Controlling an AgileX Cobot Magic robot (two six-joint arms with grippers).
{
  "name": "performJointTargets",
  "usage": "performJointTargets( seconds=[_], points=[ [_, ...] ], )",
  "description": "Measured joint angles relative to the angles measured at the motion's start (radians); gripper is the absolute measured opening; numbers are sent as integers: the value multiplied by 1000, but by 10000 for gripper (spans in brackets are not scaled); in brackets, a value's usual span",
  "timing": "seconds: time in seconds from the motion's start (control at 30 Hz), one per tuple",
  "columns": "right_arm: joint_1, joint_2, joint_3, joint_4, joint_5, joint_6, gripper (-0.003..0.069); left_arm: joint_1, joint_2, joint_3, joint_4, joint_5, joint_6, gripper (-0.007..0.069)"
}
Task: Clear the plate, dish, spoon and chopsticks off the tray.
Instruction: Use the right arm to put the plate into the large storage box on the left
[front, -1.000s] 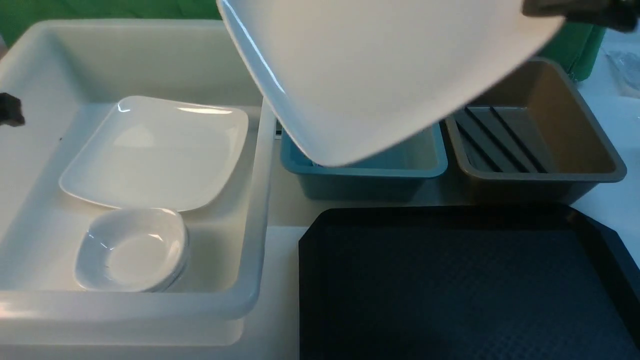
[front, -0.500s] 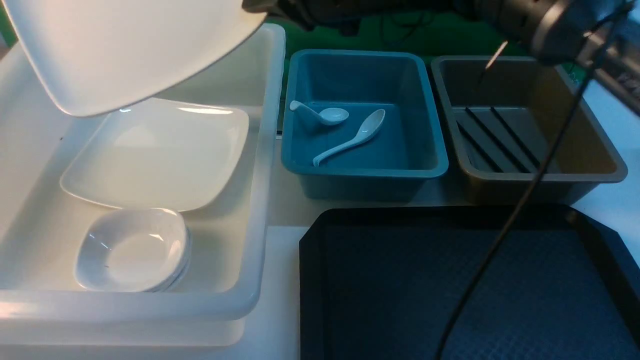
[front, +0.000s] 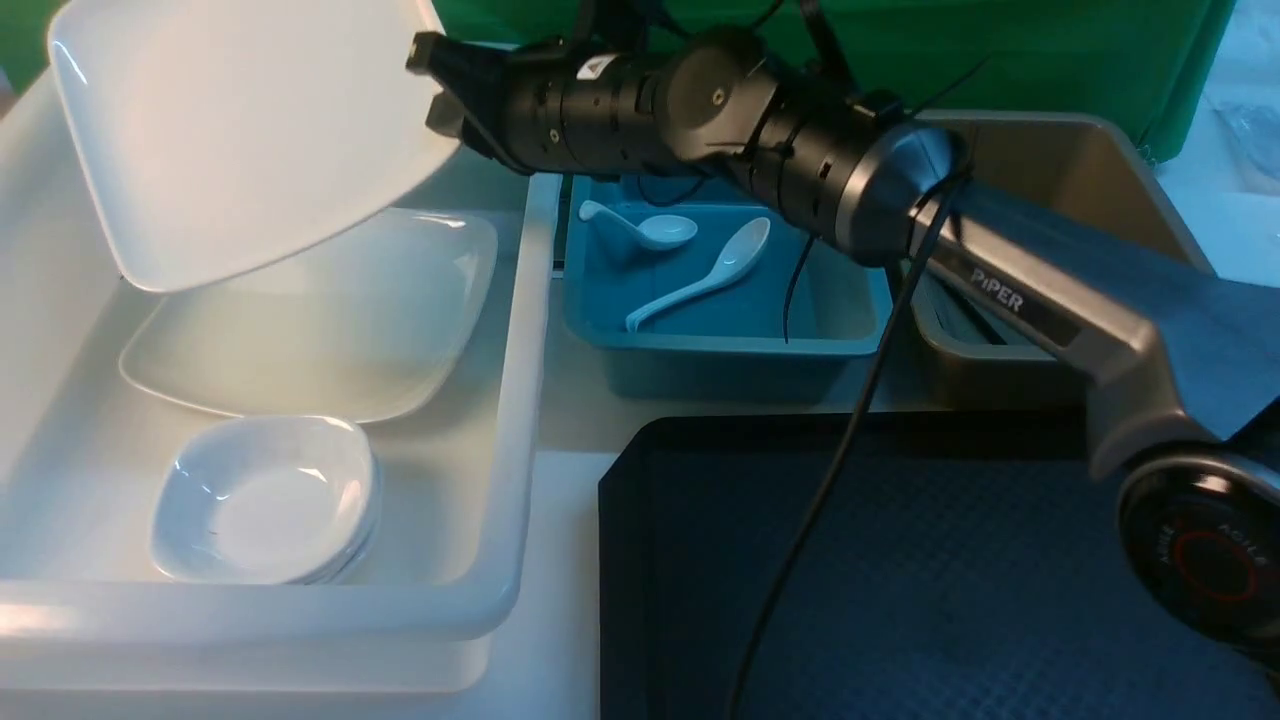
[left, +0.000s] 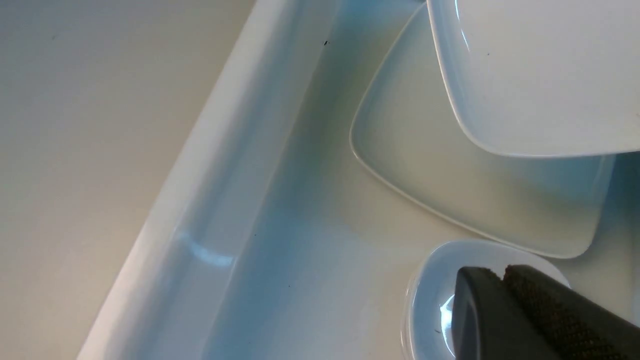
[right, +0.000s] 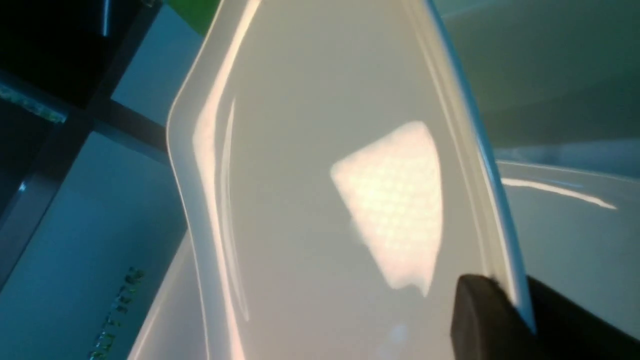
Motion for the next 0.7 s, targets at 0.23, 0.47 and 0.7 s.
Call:
performJointTargets(
  seconds=[0.23,0.47,0.7],
  points=[
    [0,26,-1,-136,76,-3,55,0,0,0,1,2,-2,36],
    [1,27,-1,-308,121,-1,55,1,0,0,1,2,-2,36],
    [1,27,-1,-345,108,11,55,1,0,0,1,3,10,36]
  ],
)
